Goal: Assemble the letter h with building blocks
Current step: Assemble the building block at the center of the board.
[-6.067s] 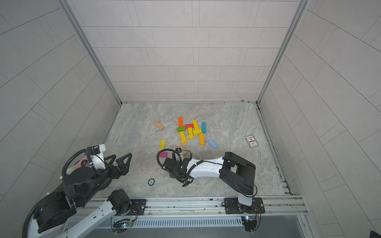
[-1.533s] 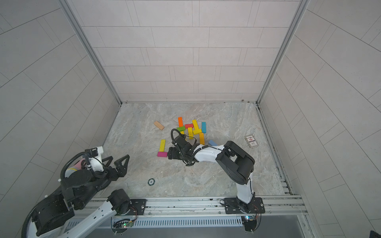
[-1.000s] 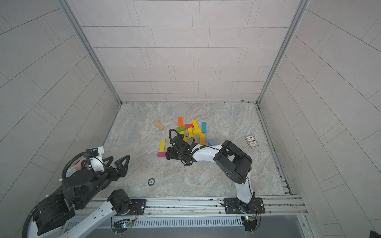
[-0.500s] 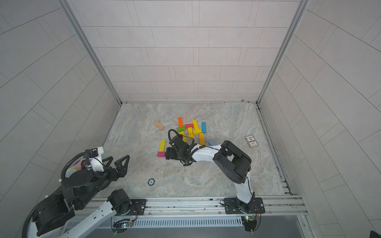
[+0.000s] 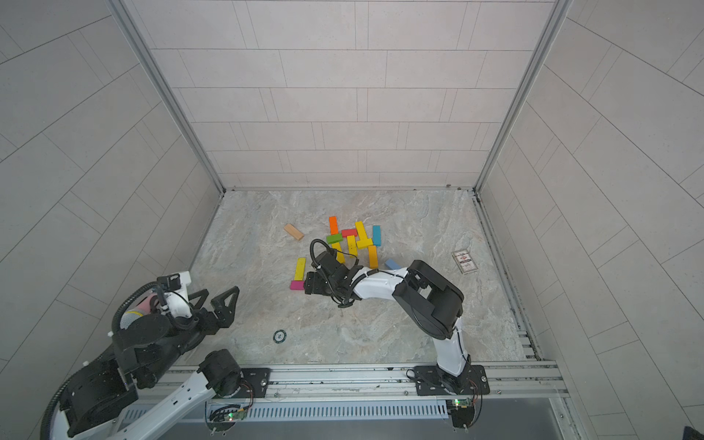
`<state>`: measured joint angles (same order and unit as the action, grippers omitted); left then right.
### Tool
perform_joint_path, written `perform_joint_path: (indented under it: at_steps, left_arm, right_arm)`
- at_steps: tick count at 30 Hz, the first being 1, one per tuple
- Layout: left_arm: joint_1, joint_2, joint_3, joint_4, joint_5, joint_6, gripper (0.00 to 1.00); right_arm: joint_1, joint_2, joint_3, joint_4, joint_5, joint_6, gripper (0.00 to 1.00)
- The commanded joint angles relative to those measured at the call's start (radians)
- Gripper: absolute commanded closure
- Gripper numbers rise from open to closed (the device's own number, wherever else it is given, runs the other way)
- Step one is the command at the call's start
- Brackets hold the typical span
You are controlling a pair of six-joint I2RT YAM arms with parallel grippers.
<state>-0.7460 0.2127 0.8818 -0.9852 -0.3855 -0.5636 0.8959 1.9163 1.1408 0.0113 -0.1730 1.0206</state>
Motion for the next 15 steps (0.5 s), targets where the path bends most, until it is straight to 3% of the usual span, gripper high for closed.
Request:
perform_joint_path:
  at_steps: [1,9,15]
  left_arm:
    - [-0.001,-0.004,-0.004,-0.01,-0.016,0.014,0.0]
    - [-0.001,0.033,0.002,0.003,0.015,0.016,0.0]
    - [-0.001,0.255,-0.022,0.097,0.16,-0.047,0.03]
  right_arm:
    - [-0.01,-0.052,0.008,-0.043,0.063,-0.018,0.14]
    - [-0.029,-0.29,-0.052,-0.142,0.147,-0.131,0.16]
    - [-0.028,-0.521,-0.21,-0.219,0.181,-0.203,0.22]
